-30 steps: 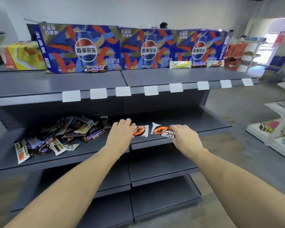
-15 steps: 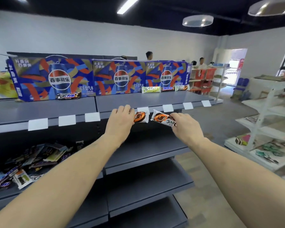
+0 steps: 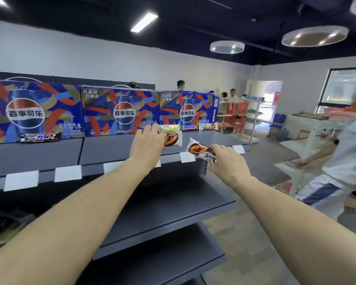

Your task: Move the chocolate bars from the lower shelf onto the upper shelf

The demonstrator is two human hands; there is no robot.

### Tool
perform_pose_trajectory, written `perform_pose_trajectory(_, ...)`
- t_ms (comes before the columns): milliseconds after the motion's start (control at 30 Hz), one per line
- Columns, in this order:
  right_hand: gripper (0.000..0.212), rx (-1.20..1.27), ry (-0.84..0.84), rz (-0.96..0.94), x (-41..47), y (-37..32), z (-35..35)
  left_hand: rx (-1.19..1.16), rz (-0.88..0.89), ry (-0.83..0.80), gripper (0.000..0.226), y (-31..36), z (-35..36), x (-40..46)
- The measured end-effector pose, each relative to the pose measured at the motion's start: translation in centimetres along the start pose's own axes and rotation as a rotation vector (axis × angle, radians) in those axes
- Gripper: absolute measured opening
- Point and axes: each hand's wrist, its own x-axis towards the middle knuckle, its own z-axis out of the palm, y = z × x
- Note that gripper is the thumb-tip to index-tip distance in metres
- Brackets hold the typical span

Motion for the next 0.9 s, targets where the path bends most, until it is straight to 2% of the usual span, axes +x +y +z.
perform_pose_trajectory(300,0.024,0.053,0.097,0.028,6.7,5.5,2.3,-0.065,0.008,-0.018,0.043,3.6,4.1,8.1)
perform_pose_trajectory(667,0.017,0.075,0.161,-0.114,12.1,14.9,6.4,-0.009,-0.043,-0.037,0.039,11.0,6.7,14.7)
perform_pose_trajectory(900,0.022,0.139,0.135,-0.198,14.1,20.6,7.6,0.078,-0.110,-0.070,0.038,16.7,6.7,17.0)
